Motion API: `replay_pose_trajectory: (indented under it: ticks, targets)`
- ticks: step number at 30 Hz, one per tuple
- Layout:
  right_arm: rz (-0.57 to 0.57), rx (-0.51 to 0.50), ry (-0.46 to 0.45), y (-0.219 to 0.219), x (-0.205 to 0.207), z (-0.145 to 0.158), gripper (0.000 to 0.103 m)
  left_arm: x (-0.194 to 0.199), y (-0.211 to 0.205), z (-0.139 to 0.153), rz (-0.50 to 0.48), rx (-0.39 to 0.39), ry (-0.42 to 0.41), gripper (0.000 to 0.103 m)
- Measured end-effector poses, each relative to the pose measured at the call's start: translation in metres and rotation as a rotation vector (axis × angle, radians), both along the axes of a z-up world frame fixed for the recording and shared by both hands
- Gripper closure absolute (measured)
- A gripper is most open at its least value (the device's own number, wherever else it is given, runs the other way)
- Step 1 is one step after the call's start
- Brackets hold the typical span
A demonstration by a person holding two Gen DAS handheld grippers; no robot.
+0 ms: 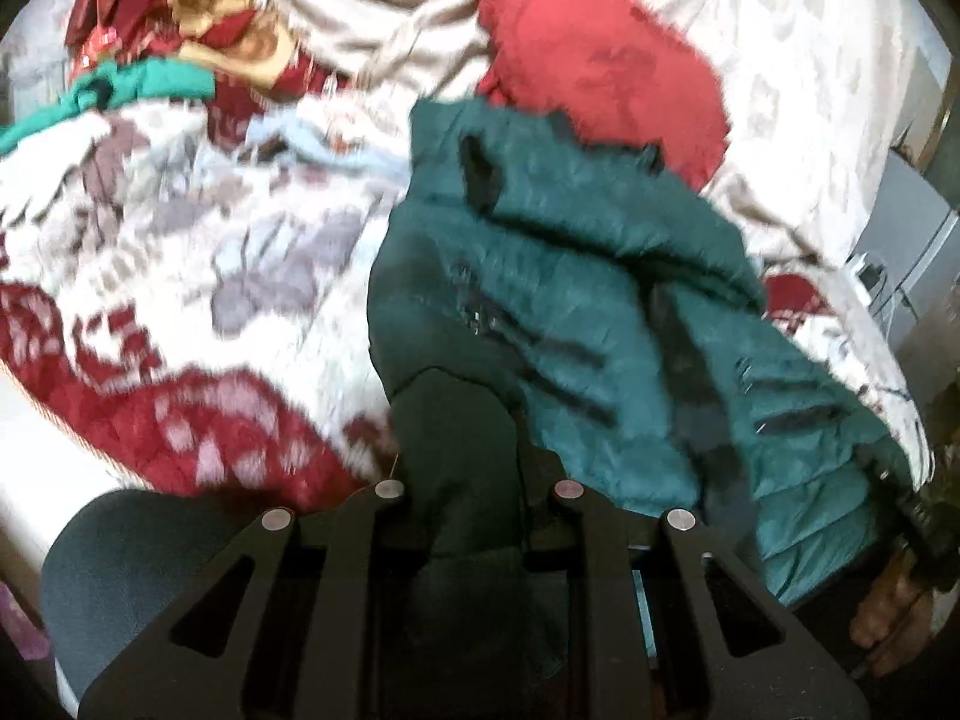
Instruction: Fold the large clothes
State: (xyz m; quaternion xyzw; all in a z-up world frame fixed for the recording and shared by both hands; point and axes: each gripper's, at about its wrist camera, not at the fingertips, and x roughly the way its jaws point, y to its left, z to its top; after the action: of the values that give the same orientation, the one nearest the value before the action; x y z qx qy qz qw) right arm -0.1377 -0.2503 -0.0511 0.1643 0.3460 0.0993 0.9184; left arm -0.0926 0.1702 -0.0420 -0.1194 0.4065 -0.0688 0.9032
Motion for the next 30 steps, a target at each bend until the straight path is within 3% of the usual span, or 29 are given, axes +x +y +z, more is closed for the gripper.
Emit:
replay_pose_trajectory:
  ticks: [13, 26, 30]
  targets:
    - [-0.024, 0.012, -0.041, -0.011, -0.012, 0.008, 0.084, -0.015, 0.024, -0.011, 0.050, -0.124, -0.045, 0.089]
    - [-0.048, 0.100, -0.053, -0.040, -0.010, 0.017, 0.084, -0.024, 0.027, 0.021, 0.080, -0.146, -0.102, 0.090]
    - [-0.042, 0.074, -0.058, -0.042, -0.007, 0.021, 0.084, -0.023, 0.031, 0.020, 0.095, -0.141, -0.139, 0.090]
